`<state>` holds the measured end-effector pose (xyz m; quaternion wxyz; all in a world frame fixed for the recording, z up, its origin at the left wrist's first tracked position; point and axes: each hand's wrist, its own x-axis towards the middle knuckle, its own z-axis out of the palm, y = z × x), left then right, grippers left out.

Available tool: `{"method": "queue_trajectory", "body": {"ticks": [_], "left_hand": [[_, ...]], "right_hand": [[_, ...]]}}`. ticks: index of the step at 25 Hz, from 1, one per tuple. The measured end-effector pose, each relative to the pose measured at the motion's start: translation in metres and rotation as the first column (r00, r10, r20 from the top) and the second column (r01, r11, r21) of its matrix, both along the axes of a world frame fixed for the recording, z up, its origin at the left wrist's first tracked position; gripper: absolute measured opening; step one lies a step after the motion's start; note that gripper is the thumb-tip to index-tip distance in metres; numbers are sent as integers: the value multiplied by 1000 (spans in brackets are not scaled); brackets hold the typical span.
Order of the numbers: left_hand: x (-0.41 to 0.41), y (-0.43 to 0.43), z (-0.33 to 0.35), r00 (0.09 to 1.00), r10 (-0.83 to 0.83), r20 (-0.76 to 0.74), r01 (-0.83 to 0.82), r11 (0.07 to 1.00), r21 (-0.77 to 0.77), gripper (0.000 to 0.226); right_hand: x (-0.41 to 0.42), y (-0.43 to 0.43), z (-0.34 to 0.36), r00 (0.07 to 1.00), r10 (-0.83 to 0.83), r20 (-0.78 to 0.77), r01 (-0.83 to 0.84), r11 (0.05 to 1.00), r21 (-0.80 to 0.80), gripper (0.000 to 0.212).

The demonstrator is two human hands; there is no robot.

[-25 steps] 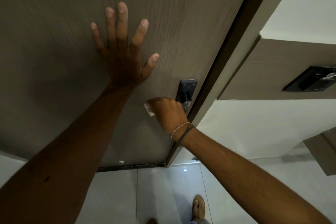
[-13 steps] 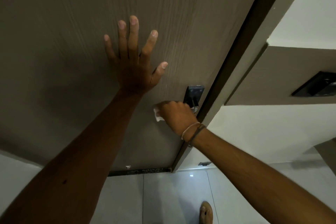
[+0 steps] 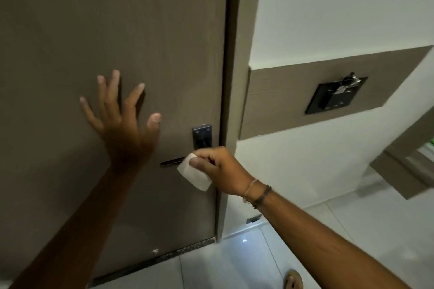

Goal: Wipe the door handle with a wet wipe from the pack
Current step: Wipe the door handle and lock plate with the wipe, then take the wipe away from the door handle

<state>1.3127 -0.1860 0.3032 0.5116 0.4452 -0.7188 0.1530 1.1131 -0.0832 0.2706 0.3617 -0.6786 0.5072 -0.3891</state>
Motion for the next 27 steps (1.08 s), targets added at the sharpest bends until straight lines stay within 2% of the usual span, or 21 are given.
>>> {"method": "queue_trajectory", "body": {"ticks": [2, 3, 4, 6, 8, 9, 12, 14, 17, 20, 23, 27], "left_hand": [[-31, 40, -9, 960, -278, -35, 280, 956, 90, 49], [-53, 63, -14, 910, -406, -85, 414, 882, 223, 51], [-81, 85, -19, 848, -498, -182, 527, 752, 395, 54], [-138, 119, -36, 756, -497, -426, 633, 392, 667, 47], [-214, 137, -59, 698, -420, -580, 654, 42, 756, 53], [-251, 143, -72, 691, -396, -604, 627, -87, 774, 56], [-367, 162, -102, 678, -358, -643, 515, -394, 762, 41], [-446, 173, -119, 710, -261, -654, 472, -512, 718, 32], [-575, 190, -145, 754, -184, -631, 426, -595, 682, 33], [-716, 202, -163, 760, -141, -634, 442, -603, 664, 32], [-847, 214, -175, 748, -213, -629, 460, -516, 722, 21], [-1019, 230, -189, 720, -391, -573, 500, -280, 819, 20]], "right_hand": [[-46, 24, 2, 998, -52, 47, 51, 998, 23, 33], [-70, 36, 2, 995, -84, 47, 83, 996, 11, 33], [-96, 50, -1, 992, -117, 44, 118, 993, 1, 30], [-141, 80, -12, 982, -179, 58, 177, 984, 31, 14], [-200, 117, -28, 955, -291, 57, 284, 953, 106, 8], [-230, 136, -37, 940, -338, 44, 328, 932, 151, 8], [-335, 185, -65, 893, -449, 45, 421, 865, 275, 20], [-407, 207, -82, 838, -539, 85, 481, 803, 352, 28], [-525, 234, -104, 696, -682, 226, 523, 696, 492, 38], [-658, 261, -117, 513, -767, 385, 494, 631, 598, 45], [-777, 278, -128, 331, -878, 347, 616, 479, 625, 37], [-924, 274, -155, 72, -956, 284, 802, 225, 553, 23]]}}
